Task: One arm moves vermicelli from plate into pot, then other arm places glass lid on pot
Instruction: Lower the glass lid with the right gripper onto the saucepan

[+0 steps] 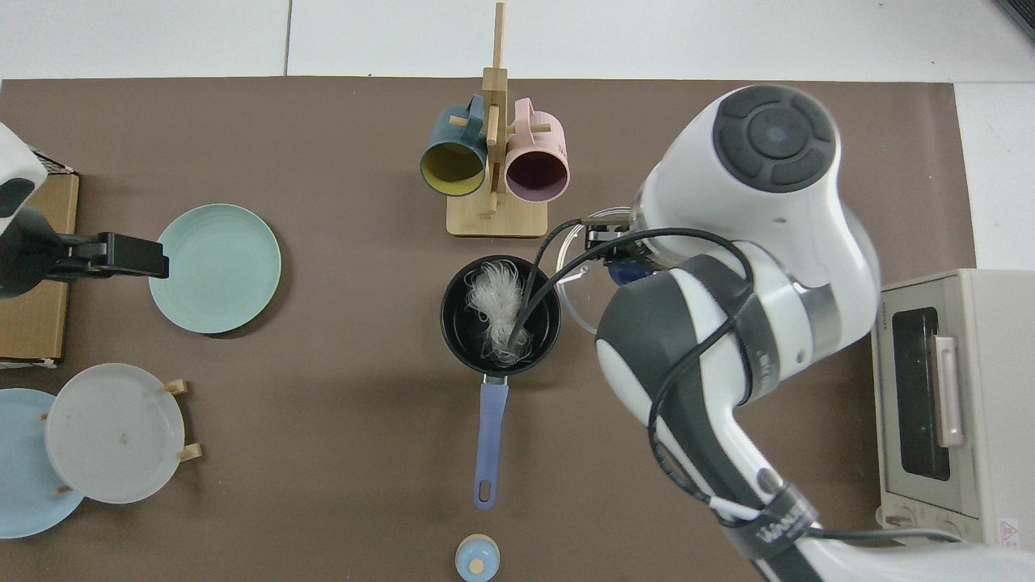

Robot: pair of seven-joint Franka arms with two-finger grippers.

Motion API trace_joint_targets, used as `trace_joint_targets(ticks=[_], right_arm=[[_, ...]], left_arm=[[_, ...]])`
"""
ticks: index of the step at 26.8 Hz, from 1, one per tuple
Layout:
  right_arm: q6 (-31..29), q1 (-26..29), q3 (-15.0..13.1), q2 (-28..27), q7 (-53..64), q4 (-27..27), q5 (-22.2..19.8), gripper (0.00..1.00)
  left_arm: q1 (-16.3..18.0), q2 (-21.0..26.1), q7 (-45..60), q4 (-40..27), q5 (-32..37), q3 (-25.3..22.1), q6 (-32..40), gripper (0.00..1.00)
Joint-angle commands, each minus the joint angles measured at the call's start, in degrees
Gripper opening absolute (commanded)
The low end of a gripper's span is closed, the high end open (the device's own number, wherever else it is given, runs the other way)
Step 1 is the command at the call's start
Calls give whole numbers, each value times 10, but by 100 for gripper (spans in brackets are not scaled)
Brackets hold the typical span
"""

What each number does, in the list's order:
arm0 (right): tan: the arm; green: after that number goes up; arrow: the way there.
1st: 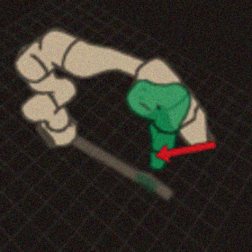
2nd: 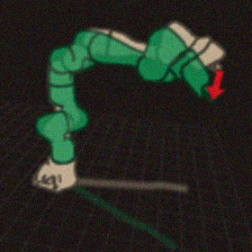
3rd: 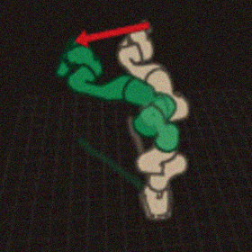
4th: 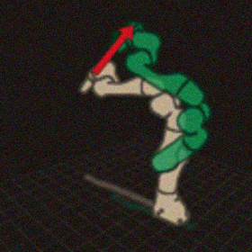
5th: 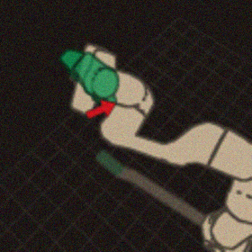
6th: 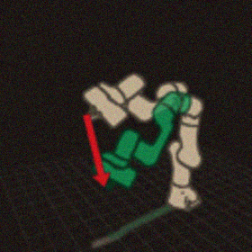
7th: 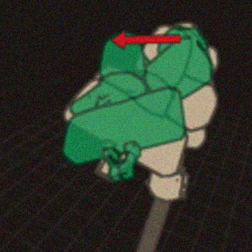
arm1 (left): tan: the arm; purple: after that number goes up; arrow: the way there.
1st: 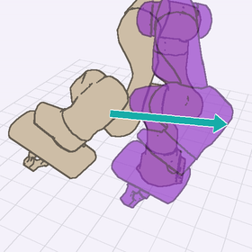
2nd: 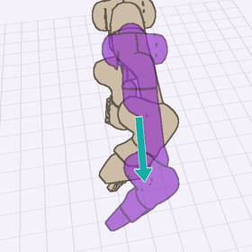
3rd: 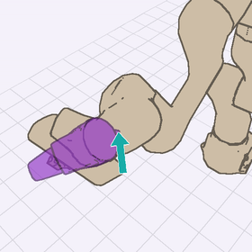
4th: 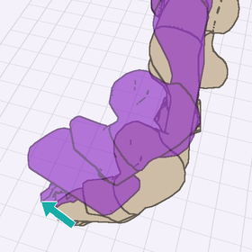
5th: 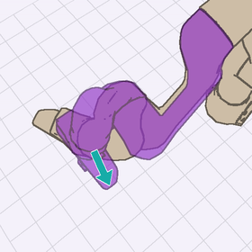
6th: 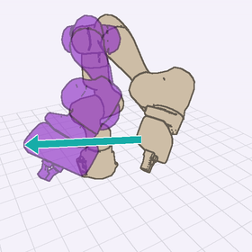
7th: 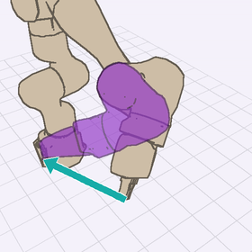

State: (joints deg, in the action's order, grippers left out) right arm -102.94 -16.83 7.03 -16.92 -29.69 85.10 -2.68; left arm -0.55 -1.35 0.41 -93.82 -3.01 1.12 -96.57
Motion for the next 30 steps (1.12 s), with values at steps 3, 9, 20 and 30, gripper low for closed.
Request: trace_joint_targets(ticks=[3, 9, 20, 30], right_arm=[[-23, -59, -4, -9, -58, 7, -11, 0], [-25, -103, -4, -47, -120, -16, -31, 0], [-76, -106, -4, -69, -118, -13, -33, 0], [-98, -112, -3, -79, -121, -3, -33, 0]], left_arm=[[-3, -11, 3, -11, -2, 0, -1, 100], [-3, -11, 3, -11, -2, 1, -1, 100], [-3, -11, 3, -11, -2, 1, -1, 100], [-3, -11, 3, -11, -2, 1, -1, 100]])
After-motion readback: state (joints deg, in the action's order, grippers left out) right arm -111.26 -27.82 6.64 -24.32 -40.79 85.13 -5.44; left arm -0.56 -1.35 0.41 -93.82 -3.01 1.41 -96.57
